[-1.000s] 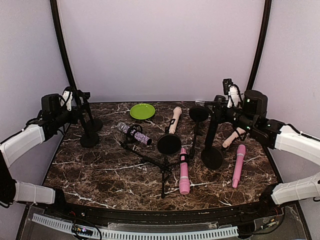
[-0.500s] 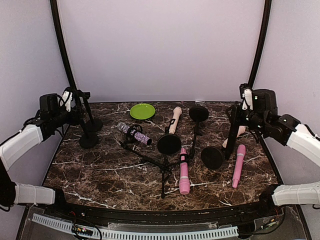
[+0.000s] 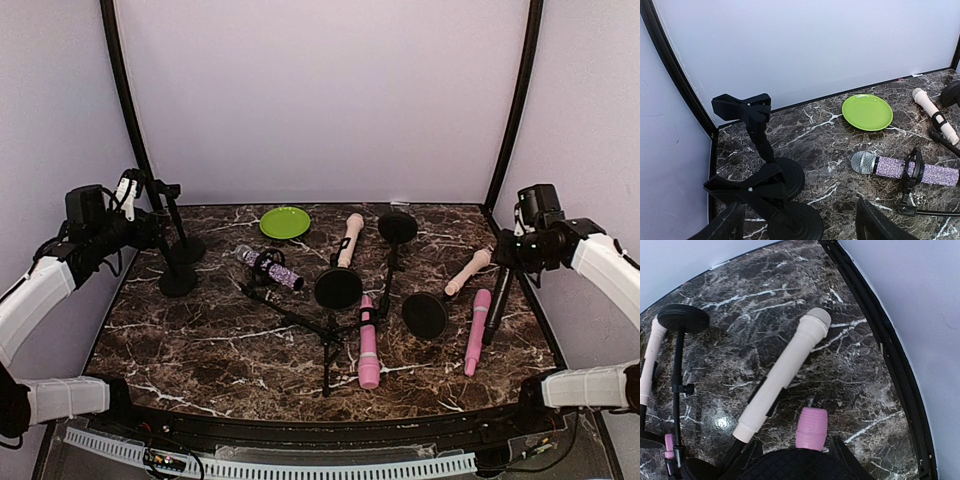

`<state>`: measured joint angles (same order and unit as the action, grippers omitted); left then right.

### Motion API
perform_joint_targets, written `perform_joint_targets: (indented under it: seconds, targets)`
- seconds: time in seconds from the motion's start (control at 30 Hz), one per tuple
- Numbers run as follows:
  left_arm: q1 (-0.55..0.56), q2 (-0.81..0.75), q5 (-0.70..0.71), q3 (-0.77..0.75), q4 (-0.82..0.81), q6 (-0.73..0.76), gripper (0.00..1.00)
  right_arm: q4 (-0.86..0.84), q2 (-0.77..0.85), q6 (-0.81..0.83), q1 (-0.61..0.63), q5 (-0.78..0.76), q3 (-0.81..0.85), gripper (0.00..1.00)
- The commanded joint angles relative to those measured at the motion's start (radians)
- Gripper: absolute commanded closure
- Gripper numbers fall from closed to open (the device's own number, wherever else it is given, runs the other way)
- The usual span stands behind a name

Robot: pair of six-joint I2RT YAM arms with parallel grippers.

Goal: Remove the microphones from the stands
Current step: Move the microphone stand to the corner of the board, then place the microphone at the corner of the board.

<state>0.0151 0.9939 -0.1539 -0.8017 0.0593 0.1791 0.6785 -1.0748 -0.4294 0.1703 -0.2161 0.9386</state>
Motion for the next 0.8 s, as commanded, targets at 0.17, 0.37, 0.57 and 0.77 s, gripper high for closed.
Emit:
perform_joint_targets:
  seconds: [0.17,0.37,0.57,0.77]
  targets:
    - [-0.004,-0.047,-0.039,-0.042,0.057,-0.053,0.21,0.113,-0.070,-0.019,-0.104,-0.034,-0.017,0.81]
    - [-0.004,-0.073,-0.066,-0.034,0.050,-0.069,0.21,0.077,-0.133,-0.028,-0.130,-0.033,-0.064,0.81]
    - [-0.004,-0.087,-0.077,-0.035,0.057,-0.072,0.21,-0.009,-0.284,-0.019,-0.161,-0.040,-0.108,0.81]
    - [-0.004,-0.109,-0.064,-0.026,0.056,-0.068,0.21,-0.093,-0.390,-0.028,-0.160,-0.023,-0.114,0.80]
